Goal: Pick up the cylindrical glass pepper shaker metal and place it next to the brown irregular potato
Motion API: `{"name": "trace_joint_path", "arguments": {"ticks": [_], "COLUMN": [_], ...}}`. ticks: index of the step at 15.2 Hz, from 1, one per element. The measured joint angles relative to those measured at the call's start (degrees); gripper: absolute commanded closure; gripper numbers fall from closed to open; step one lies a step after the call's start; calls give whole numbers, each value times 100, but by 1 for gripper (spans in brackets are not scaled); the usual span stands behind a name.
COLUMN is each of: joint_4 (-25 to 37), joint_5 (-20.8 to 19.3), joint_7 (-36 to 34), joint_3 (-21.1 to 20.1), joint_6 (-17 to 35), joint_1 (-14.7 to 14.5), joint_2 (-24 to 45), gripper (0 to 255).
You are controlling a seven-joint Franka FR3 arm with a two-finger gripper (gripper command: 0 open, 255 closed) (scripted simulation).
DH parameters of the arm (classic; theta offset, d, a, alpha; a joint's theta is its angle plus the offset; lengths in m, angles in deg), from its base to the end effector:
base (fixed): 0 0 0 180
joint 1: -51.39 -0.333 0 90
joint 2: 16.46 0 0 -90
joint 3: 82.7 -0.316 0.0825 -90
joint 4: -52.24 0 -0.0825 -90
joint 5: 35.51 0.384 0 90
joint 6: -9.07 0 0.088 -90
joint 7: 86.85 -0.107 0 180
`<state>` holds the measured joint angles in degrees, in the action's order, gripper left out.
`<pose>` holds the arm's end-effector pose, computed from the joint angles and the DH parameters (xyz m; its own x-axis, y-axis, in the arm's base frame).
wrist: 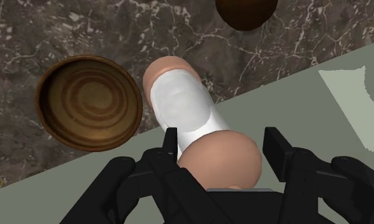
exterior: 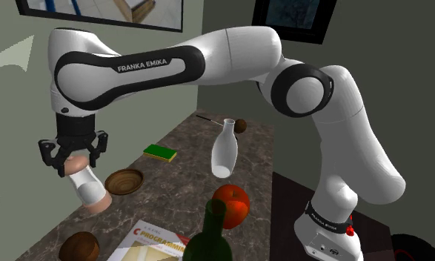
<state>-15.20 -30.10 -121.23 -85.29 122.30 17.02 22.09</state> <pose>0.6047 0.4506 0.4080 0.9994 -0.0013 0.0351 0.0046 -0.9858 -0.1678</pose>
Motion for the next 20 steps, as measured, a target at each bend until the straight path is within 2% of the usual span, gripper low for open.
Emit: {"name": "trace_joint_path", "arguments": {"ticks": [5,6,12,16,20], "joint_4": [-18,-18,-17,364,347], "joint_5": [0,0,0,-5,-2], "joint_7": [1,1,2,-9,-10], "joint_3": [0,0,0,5,6], "joint_6": [27,27,28,-451,-544], "joint_1": [-1,-1,-1,30,41], "joint_2": [6,6,6,-97,-203], "gripper": [255,0,0,0,0]}}
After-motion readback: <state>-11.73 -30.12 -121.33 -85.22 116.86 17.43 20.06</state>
